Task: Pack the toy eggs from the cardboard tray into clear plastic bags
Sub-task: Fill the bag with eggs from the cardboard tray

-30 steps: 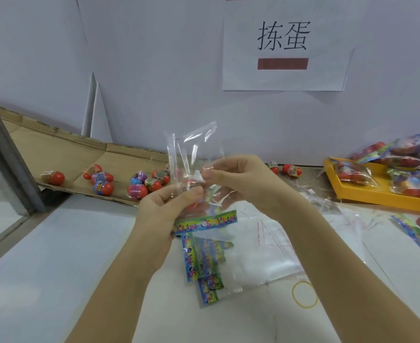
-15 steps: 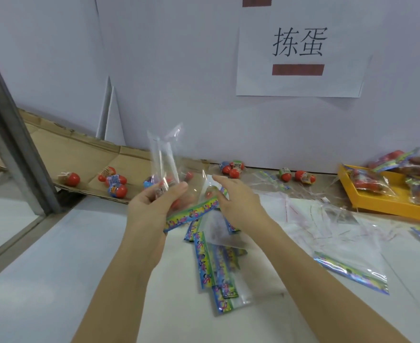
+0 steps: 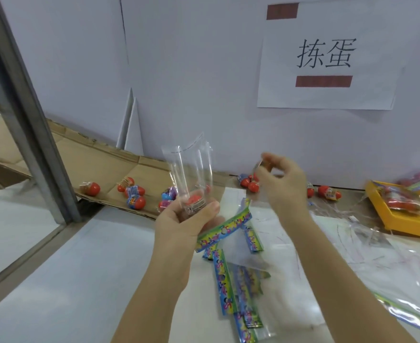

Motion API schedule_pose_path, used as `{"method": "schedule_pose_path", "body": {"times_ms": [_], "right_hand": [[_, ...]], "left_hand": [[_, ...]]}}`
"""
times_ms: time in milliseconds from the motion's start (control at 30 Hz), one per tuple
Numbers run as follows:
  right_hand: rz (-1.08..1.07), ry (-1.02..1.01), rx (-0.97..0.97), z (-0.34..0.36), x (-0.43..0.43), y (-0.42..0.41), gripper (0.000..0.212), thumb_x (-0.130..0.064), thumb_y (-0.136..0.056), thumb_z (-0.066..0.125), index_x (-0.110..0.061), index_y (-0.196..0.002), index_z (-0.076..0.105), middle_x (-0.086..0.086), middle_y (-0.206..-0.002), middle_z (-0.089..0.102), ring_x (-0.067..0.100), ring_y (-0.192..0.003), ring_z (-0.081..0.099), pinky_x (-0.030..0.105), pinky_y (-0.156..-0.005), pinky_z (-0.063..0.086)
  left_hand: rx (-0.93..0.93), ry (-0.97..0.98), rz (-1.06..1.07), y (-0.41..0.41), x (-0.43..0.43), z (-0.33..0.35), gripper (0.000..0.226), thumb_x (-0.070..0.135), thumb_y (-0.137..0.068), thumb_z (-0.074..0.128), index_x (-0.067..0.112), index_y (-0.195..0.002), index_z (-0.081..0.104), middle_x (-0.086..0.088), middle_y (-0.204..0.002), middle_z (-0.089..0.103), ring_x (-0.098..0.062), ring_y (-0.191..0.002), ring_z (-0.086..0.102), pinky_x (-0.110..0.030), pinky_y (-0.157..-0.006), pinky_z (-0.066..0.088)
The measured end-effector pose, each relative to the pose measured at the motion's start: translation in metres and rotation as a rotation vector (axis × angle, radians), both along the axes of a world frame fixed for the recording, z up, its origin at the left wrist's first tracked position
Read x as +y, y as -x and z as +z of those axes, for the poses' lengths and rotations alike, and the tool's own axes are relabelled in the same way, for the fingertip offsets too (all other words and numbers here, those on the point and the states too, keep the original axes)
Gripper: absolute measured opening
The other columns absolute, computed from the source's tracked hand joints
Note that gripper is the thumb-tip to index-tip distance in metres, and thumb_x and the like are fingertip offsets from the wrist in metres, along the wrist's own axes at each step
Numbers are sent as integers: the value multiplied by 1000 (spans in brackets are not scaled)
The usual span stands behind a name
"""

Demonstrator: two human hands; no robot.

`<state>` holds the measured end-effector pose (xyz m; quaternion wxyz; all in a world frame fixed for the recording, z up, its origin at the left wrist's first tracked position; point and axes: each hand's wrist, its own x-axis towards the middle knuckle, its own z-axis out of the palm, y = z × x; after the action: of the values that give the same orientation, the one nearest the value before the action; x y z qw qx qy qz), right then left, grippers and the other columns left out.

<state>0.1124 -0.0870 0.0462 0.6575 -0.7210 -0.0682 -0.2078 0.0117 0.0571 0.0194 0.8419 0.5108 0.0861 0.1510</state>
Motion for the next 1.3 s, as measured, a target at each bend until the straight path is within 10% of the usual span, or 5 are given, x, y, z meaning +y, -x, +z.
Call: {"method": "schedule_pose_path", "body": {"times_ms": [167,367,933,1300], "right_hand": [[335,-167,-188,56,-23,33,29,-11,-68,69,-29,-90,68,-7,-87,71,13,-78,71,25,-76,56],[292,242,-258,73,-35,48,32,-17,-74,76,-36,-97,66,-14,-95,72,4,-96,65,13,-76,44],[620,591,-60,87,-59,63,17,-23,-75,78,-26,-91,74,-9,-91,75,21,-93,68,31,-86,55],[519,972,-26,88,-38,78,51,-74,-51,67,-52,-97,68,-31,-90,66,1,-98,58,32,-93,45]], "left_hand": [[-10,-237,-45,5,-11,-1,39,2,-65,82,13,-101,70,-7,-84,76,-20,-71,74,-19,-60,56],[-96,-369,-195,14,-26,3,49,14,-50,83,15,-97,70,-14,-88,75,-21,-74,73,-26,-64,59],[-103,-249,-160,16,-29,9,40,32,-53,85,21,-90,76,-2,-78,75,-19,-59,70,-23,-58,57],[-153,-291,-182,19,-28,12,27,31,-54,83,22,-79,75,2,-63,66,-13,-55,65,-24,-59,57]]}}
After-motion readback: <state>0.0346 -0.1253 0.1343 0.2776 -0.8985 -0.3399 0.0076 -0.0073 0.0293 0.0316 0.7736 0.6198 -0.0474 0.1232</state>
